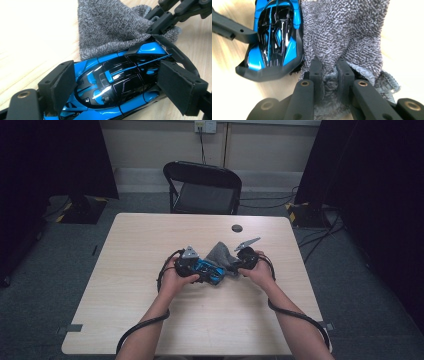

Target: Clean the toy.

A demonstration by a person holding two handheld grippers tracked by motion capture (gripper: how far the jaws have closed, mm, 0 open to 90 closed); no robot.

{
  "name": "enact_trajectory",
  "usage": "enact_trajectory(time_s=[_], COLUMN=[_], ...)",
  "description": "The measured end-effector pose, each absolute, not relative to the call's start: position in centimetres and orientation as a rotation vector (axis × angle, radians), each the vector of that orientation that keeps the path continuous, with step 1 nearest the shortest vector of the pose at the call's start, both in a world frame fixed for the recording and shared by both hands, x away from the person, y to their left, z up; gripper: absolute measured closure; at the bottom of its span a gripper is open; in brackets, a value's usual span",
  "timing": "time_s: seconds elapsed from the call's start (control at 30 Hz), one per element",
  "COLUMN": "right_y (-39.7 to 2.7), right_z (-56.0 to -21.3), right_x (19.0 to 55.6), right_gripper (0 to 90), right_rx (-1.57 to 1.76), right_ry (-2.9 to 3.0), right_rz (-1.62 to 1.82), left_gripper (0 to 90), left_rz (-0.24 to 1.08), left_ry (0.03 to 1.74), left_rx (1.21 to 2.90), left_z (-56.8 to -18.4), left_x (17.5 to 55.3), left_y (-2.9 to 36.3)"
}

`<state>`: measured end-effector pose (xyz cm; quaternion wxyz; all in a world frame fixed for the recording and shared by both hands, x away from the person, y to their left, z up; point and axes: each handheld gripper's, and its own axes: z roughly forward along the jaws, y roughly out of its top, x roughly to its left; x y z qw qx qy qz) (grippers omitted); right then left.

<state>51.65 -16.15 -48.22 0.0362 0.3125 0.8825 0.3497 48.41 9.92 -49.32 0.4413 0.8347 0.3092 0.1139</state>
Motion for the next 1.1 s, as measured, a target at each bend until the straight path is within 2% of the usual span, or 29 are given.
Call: enact_trajectory(time_s=[1.1], right_y=[-19.2], right_z=[-48.1], right_x=[48.9], right_gripper=[77.7], right_rx=[0.929], right_ry=[2.746], right_rz=[1.082], left_gripper=[14.9], left_rz=[0.280], left_ry=[0.767], left_rx=[2.078], left_z=[-49.3], left_x=[48.5], left_y=[9.9])
